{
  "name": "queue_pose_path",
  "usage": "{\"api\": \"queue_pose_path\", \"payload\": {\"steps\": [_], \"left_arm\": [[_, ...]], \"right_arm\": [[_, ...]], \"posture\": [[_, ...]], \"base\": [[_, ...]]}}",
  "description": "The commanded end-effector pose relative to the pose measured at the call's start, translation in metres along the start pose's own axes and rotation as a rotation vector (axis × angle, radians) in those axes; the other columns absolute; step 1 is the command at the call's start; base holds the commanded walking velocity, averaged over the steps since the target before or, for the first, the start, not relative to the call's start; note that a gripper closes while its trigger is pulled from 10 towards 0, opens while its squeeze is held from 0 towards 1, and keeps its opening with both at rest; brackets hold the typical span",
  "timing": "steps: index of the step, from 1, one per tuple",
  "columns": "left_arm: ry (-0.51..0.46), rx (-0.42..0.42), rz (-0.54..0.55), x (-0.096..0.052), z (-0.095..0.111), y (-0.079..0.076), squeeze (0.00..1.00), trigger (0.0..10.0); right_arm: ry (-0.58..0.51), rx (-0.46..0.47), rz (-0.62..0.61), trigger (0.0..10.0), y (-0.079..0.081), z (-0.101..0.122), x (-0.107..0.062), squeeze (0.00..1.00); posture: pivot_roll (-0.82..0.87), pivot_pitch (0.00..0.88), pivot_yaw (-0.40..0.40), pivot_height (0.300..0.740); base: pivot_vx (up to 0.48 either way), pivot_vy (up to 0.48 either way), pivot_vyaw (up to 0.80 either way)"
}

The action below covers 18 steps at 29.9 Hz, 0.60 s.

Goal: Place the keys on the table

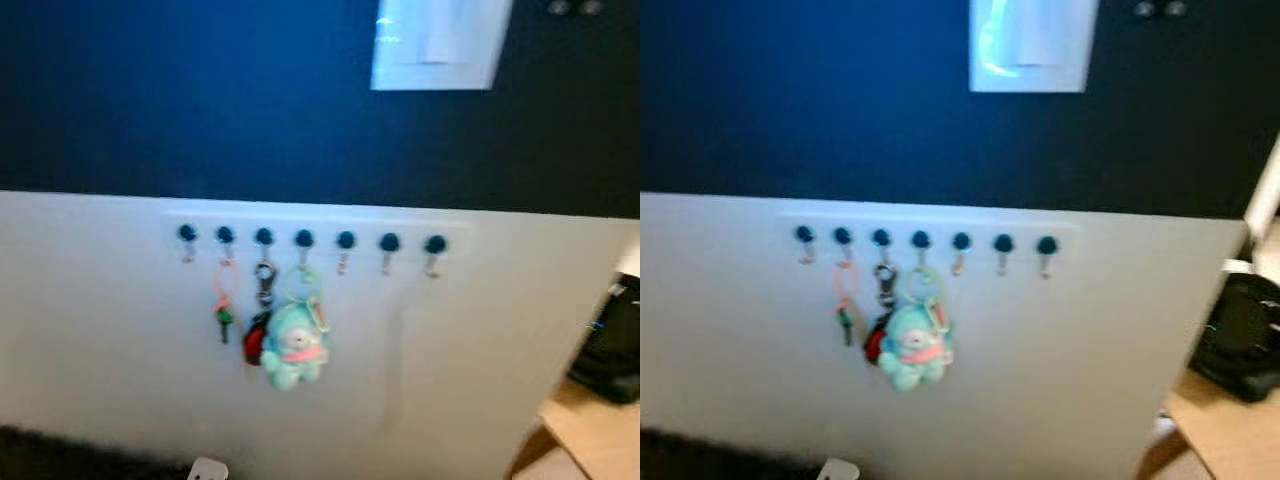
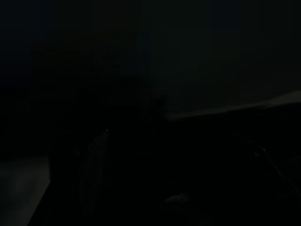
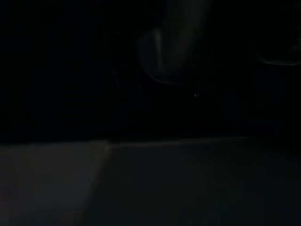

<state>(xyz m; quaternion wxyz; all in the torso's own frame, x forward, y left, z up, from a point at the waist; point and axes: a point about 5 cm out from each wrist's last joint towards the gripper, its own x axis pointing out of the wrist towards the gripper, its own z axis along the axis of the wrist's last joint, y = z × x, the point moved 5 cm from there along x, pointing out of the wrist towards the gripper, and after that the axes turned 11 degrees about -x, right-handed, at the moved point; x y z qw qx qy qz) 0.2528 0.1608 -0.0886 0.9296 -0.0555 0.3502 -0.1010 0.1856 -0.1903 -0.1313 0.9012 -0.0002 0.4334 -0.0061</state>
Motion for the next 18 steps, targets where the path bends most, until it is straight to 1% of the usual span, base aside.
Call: {"api": "queue_pose_path", "payload": {"steps": [1, 7, 9, 18], "left_arm": [[0.017, -0.01, 0.004, -0.0014, -0.0068, -0.0004, 0.0, 10.0], [0.005, -0.027, 0.014, -0.0027, -0.0064, 0.0024, 0.0, 10.0], [-0.006, -0.033, 0.037, -0.0016, -0.0023, 0.0046, 0.0, 10.0], [0.009, -0.038, 0.042, -0.0011, -0.0049, 0.0044, 0.0, 10.0]], "right_arm": [[-0.009, -0.002, 0.011, 10.0, 0.0034, 0.0031, 0.001, 0.0], [-0.013, -0.009, 0.018, 10.0, 0.0057, 0.0055, 0.0019, 0.0], [-0.01, -0.022, 0.023, 10.0, 0.0062, 0.0078, 0.0029, 0.0], [-0.015, -0.024, 0.025, 10.0, 0.0066, 0.0107, 0.0037, 0.0]], "posture": [[0.07, 0.0, 0.031, 0.74], [0.08, 0.0, 0.026, 0.74], [0.08, 0.0, 0.019, 0.74], [0.08, 0.0, 0.02, 0.74]], "base": [[0.0, 0.0, 0.0], [0.0, 0.0, 0.0], [0.0, 0.0, 0.0], [0.0, 0.0, 0.0]]}}
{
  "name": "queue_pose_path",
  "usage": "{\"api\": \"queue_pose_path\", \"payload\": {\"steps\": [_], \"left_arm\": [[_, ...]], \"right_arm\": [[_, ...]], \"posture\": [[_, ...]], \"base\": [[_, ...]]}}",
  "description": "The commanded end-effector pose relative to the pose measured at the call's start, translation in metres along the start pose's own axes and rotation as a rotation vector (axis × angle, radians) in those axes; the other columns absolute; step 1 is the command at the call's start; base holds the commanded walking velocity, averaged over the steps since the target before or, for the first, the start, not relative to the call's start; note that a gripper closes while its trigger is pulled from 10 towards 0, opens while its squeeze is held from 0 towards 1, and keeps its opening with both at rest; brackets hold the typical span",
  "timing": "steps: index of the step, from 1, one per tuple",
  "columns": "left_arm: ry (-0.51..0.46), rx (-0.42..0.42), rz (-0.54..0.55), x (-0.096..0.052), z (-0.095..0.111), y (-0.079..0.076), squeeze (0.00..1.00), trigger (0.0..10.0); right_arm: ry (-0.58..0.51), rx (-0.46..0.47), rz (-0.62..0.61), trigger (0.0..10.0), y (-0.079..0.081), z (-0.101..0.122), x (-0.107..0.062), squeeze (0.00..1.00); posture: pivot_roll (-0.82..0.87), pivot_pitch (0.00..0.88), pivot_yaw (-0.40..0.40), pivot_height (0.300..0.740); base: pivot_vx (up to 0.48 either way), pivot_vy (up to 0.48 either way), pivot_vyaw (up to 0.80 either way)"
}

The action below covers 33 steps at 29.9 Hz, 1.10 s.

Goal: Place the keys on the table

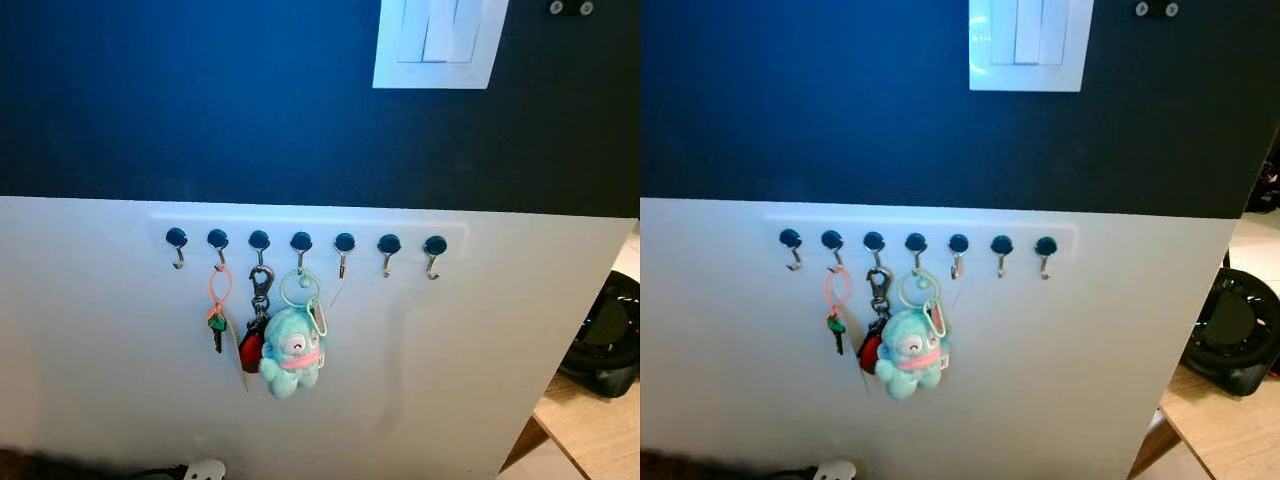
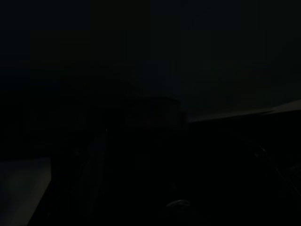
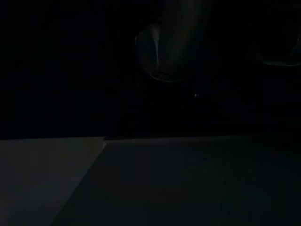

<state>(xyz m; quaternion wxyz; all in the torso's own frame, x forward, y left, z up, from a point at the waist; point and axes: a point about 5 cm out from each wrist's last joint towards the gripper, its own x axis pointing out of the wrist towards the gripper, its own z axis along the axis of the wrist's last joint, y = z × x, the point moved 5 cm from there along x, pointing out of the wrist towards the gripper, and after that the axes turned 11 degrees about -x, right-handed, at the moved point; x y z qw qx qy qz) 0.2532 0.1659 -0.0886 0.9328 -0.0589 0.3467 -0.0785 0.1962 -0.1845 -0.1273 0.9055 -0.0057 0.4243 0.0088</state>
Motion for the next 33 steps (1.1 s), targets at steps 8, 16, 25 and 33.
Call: {"api": "queue_pose_path", "payload": {"steps": [8, 16, 25, 33], "left_arm": [[0.027, -0.017, 0.0, -0.0005, -0.0066, -0.0011, 0.0, 10.0], [0.034, -0.012, -0.005, -0.0015, -0.0091, -0.0009, 0.0, 10.0], [0.037, -0.003, -0.006, -0.0029, -0.0095, 0.0022, 0.0, 10.0], [0.039, 0.006, -0.014, -0.0022, -0.0082, 0.0013, 0.0, 10.0]], "right_arm": [[0.005, -0.009, 0.002, 10.0, 0.0007, -0.0003, 0.0002, 0.0], [0.009, -0.013, 0.003, 10.0, 0.0, -0.0017, -0.0003, 0.0], [0.01, -0.016, 0.005, 10.0, 0.0017, -0.0023, -0.0003, 0.0], [0.014, -0.016, 0.002, 10.0, 0.001, -0.0035, -0.0006, 0.0]], "posture": [[0.07, 0.0, 0.018, 0.74], [0.08, 0.0, 0.018, 0.74], [0.08, 0.0, 0.022, 0.74], [0.07, 0.0, 0.027, 0.74]], "base": [[0.0, 0.0, 0.0], [-0.162, 0.0, 0.0], [-0.303, 0.0, 0.0], [-0.347, 0.0, 0.0]]}}
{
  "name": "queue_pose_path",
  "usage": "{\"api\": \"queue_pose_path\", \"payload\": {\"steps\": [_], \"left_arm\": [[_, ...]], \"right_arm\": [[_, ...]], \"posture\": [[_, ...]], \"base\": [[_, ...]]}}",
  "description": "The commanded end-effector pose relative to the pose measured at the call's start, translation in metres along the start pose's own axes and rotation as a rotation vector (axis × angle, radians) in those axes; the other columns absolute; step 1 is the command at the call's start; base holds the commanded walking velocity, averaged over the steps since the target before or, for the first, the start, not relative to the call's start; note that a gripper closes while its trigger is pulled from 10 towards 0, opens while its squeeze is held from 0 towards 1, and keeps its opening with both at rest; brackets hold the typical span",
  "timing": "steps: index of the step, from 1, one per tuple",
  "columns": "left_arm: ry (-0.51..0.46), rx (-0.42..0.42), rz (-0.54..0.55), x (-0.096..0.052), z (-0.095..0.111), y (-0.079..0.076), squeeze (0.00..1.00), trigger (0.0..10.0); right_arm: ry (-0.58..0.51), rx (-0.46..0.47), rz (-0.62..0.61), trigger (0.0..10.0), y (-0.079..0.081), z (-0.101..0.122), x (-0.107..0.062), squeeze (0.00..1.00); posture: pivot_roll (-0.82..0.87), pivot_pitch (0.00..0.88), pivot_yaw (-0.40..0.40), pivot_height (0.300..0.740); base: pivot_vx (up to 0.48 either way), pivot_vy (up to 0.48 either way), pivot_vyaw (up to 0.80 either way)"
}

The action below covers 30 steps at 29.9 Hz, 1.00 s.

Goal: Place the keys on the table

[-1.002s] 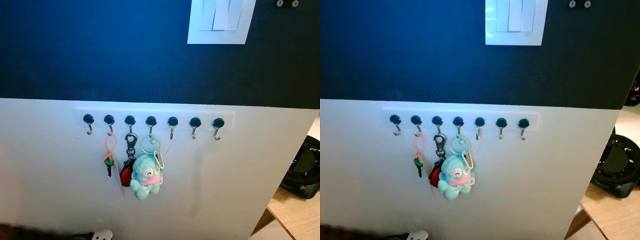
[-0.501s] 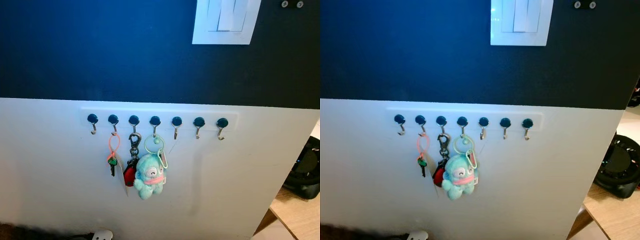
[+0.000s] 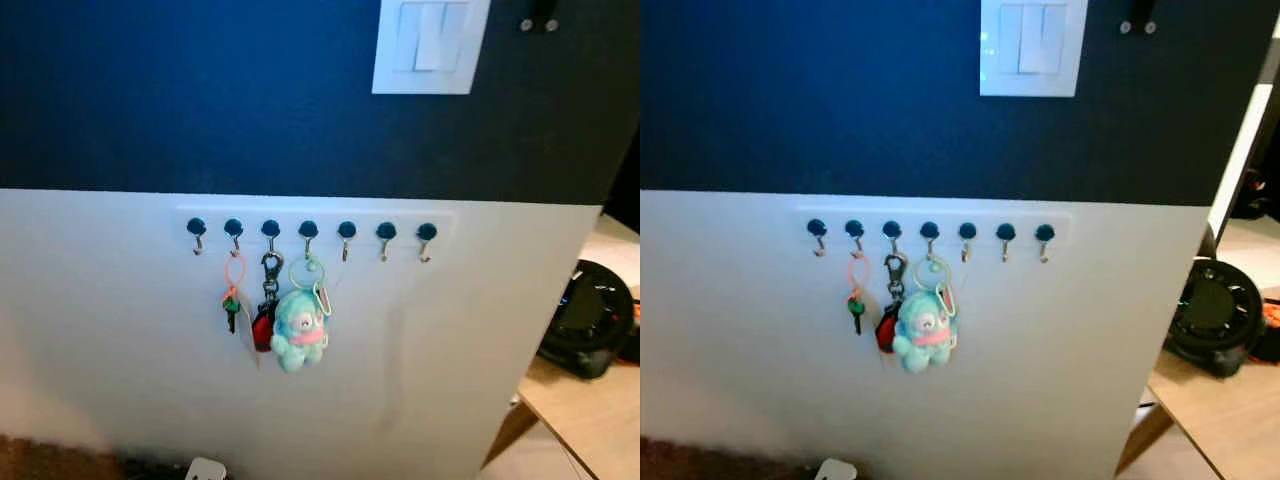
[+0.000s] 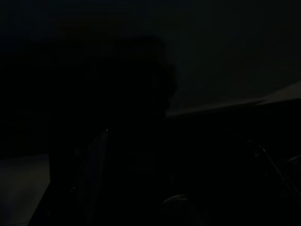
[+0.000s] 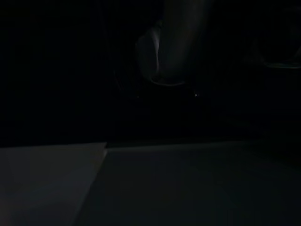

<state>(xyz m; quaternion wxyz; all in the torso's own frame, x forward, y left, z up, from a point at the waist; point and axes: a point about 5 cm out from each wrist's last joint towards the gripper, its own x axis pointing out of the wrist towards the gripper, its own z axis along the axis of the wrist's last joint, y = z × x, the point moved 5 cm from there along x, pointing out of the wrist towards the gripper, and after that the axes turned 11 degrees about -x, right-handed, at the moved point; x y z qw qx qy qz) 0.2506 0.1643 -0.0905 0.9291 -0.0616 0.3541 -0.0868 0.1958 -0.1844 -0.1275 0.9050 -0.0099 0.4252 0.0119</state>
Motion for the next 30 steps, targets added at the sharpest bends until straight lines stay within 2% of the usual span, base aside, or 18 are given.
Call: {"api": "queue_pose_path", "payload": {"steps": [1, 22, 30], "left_arm": [[0.022, 0.008, 0.002, -0.0016, -0.0051, 0.0026, 0.0, 10.0], [0.032, 0.021, -0.001, -0.0021, -0.0058, 0.0043, 0.0, 10.0], [0.049, 0.036, 0.003, -0.0003, -0.0058, 0.0033, 0.0, 10.0]], "right_arm": [[0.012, -0.006, 0.0, 10.0, 0.0007, -0.0034, -0.0006, 0.0], [0.015, 0.003, -0.007, 10.0, -0.0007, -0.0063, -0.0017, 0.0], [0.012, 0.007, -0.013, 10.0, -0.0026, -0.0051, -0.0016, 0.0]], "posture": [[0.07, 0.0, 0.027, 0.74], [0.08, 0.0, 0.034, 0.74], [0.07, 0.0, 0.036, 0.74]], "base": [[-0.345, 0.0, 0.0], [-0.338, 0.0, 0.0], [0.0, 0.0, 0.0]]}}
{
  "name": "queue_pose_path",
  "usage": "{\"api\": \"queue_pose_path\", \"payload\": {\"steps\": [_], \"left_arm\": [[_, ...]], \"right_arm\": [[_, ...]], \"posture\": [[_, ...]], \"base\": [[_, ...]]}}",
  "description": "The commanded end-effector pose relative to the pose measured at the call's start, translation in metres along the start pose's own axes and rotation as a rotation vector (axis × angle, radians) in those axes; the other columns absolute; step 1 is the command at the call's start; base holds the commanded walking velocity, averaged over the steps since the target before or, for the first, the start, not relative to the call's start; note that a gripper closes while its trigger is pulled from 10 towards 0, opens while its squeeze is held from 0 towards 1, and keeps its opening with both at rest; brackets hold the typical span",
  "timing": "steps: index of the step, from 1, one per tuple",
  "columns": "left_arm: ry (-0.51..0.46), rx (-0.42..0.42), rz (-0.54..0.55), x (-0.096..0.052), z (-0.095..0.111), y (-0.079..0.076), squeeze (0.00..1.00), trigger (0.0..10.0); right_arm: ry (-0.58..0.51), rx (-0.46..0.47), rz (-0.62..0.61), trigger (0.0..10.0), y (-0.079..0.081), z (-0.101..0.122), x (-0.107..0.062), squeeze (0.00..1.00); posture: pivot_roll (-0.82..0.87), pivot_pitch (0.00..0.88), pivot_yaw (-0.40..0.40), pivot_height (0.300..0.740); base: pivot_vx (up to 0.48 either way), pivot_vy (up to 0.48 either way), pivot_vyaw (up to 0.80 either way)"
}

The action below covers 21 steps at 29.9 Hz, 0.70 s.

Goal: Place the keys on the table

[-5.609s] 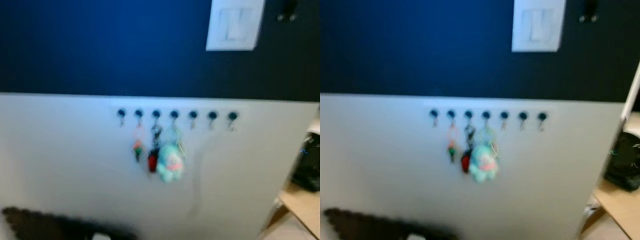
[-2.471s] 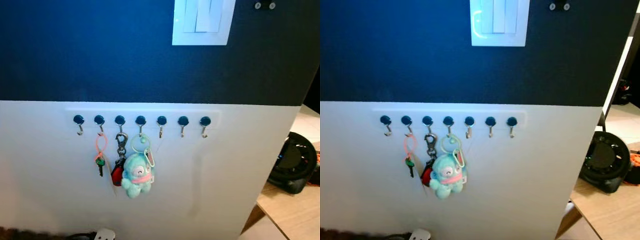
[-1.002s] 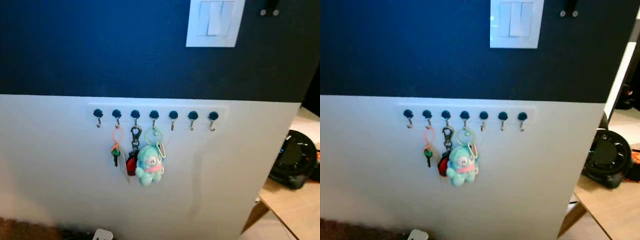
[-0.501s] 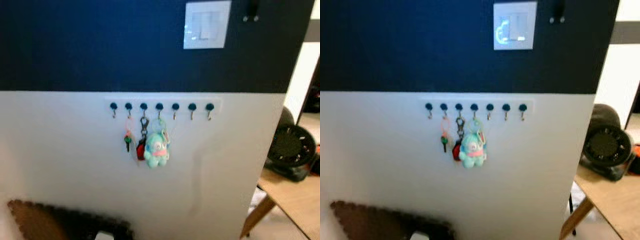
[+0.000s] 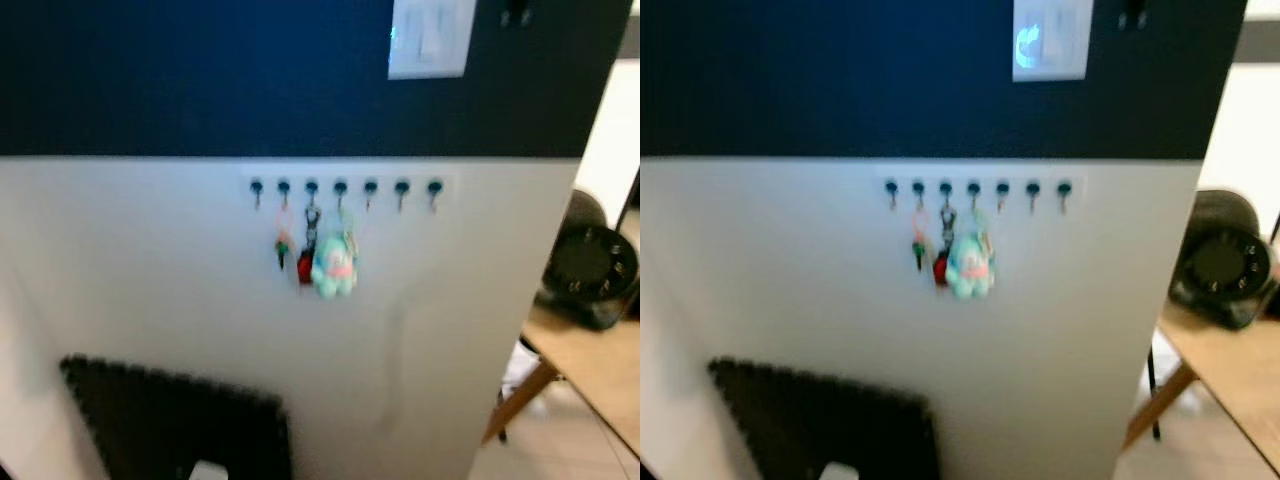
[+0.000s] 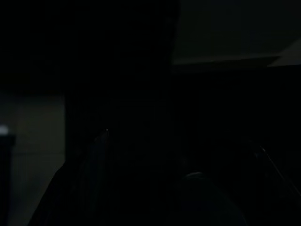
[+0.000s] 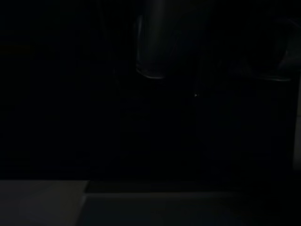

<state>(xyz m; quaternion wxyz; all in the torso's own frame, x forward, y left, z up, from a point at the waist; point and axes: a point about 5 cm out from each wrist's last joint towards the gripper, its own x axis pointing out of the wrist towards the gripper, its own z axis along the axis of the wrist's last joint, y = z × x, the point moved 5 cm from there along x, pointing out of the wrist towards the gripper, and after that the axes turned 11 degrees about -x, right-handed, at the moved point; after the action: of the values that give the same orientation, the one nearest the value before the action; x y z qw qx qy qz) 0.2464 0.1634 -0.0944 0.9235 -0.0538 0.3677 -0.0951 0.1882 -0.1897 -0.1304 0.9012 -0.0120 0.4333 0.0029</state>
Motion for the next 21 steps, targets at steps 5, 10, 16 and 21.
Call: {"api": "queue_pose_path", "payload": {"steps": [5, 10, 16, 21], "left_arm": [[0.019, 0.027, 0.005, 0.0013, 0.0012, 0.0018, 0.0, 10.0], [0.015, 0.044, 0.001, 0.0032, 0.0047, -0.0013, 0.0, 10.0], [0.024, 0.048, 0.006, 0.0025, 0.0012, -0.0011, 0.01, 10.0], [0.017, 0.02, 0.04, 0.0015, 0.0003, 0.0035, 0.0, 10.0]], "right_arm": [[-0.009, 0.003, 0.003, 10.0, 0.0013, 0.0041, 0.0012, 0.0], [-0.013, -0.001, 0.0, 10.0, -0.0012, 0.0068, 0.0017, 0.0], [-0.013, -0.006, 0.003, 10.0, -0.0003, 0.0077, 0.0021, 0.0], [-0.015, -0.006, 0.009, 10.0, 0.0011, 0.0091, 0.0027, 0.0]], "posture": [[0.06, 0.0, 0.034, 0.74], [0.07, 0.0, 0.026, 0.74], [0.07, 0.0, 0.023, 0.74], [0.08, 0.0, 0.021, 0.74]], "base": [[0.0, 0.0, 0.0], [0.0, -0.259, 0.0], [0.0, -0.48, 0.0], [0.0, -0.115, 0.0]]}}
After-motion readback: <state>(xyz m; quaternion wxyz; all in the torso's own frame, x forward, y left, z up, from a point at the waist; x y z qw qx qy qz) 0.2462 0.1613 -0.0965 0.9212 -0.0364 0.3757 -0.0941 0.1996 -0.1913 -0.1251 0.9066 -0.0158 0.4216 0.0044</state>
